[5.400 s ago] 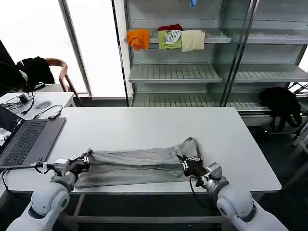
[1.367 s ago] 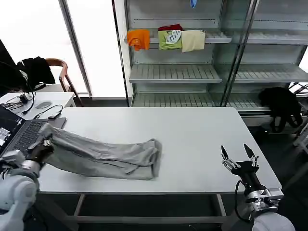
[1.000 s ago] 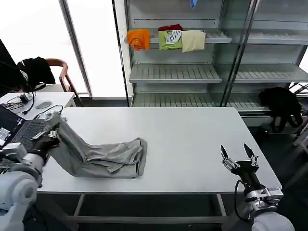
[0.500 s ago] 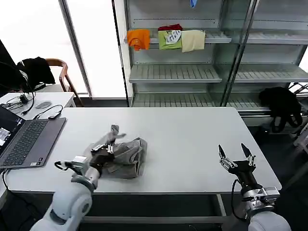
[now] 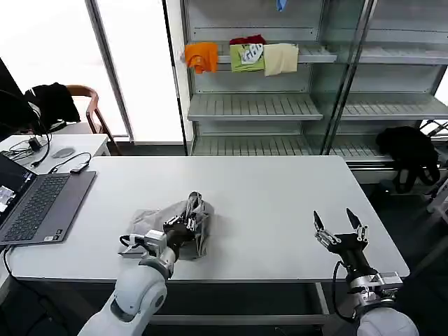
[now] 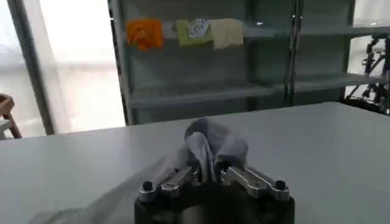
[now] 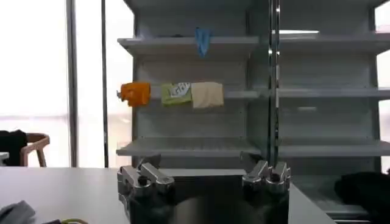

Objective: Fold and organize the clothes.

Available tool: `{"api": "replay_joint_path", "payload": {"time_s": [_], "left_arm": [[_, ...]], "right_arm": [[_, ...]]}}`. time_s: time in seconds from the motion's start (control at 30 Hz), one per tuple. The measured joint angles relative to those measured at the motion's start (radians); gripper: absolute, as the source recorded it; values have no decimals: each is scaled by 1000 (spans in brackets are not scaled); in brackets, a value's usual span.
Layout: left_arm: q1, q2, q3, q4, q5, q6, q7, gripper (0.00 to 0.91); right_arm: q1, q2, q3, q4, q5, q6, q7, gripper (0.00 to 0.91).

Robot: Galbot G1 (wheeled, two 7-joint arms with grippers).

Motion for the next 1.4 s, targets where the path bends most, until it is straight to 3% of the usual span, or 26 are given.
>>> {"api": "replay_joint_path", "payload": {"time_s": [0.3,0.63,0.83,1.03,1.4], "left_arm": [[-23,-4,36,22,42,6,-12,907],[-53,30,60,-88,27,-5,-38,907],[-61,76,-9,-120,-44,8,-53,907],[24,136,-139,-112,-85,17,-24,907],[140,143,-305,-3,-156,2,11,907]], "right_arm": [[7,3,-9,0,-3,-2,0,907],[8,1,-13,6,-7,-13,1,907],[5,-6,-7,8,-5,-13,1,907],[9,-12,-8,7,-3,-13,0,907],[6,-18,-5,12,-4,-18,0,907]]}}
